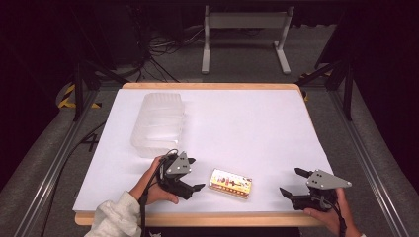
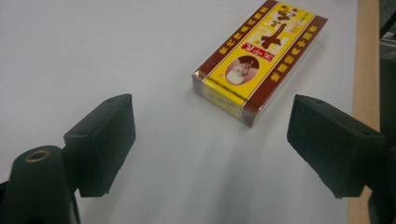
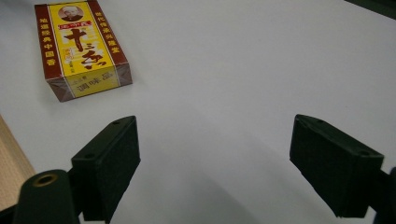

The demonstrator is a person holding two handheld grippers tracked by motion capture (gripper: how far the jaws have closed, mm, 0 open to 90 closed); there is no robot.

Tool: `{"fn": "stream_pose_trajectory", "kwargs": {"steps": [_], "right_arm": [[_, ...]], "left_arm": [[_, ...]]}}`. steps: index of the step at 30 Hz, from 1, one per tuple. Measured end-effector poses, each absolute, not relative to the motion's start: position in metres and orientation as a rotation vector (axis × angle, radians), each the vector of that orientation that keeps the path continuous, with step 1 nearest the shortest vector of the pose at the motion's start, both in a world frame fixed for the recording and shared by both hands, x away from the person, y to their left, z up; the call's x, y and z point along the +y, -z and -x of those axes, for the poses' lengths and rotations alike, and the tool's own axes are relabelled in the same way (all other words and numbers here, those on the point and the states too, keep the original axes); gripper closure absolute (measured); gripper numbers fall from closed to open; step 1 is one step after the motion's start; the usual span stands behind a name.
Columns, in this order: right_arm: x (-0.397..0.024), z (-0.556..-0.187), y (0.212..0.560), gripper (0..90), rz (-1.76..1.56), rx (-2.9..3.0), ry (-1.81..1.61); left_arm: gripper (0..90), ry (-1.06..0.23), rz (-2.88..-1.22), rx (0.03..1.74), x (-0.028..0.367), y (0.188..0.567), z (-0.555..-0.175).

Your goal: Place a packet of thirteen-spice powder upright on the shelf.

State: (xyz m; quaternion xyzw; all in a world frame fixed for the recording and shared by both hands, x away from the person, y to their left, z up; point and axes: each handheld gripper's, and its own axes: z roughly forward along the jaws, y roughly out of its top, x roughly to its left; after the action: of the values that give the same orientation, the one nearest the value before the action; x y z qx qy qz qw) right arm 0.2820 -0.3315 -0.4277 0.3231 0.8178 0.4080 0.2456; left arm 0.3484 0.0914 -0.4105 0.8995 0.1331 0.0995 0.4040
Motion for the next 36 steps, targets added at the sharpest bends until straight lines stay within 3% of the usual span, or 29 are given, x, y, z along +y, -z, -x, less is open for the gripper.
{"fn": "stream_pose_trajectory", "kwargs": {"steps": [6, 22, 36], "right_arm": [[-0.332, -0.282, 0.429, 16.6, -0.889, 2.234, -1.110], [-0.335, -0.278, 0.429, 16.6, -0.900, 2.234, -1.112], [-0.334, -0.278, 0.430, 16.6, -0.892, 2.244, -1.108]], "left_arm": [[21.6, -0.195, -2.348, 0.229, 0.059, 0.411, -0.355], [18.7, -0.118, -2.442, -0.014, -0.018, 0.410, -0.358], [18.8, -0.068, -2.514, -0.135, -0.050, 0.419, -0.360]]}}
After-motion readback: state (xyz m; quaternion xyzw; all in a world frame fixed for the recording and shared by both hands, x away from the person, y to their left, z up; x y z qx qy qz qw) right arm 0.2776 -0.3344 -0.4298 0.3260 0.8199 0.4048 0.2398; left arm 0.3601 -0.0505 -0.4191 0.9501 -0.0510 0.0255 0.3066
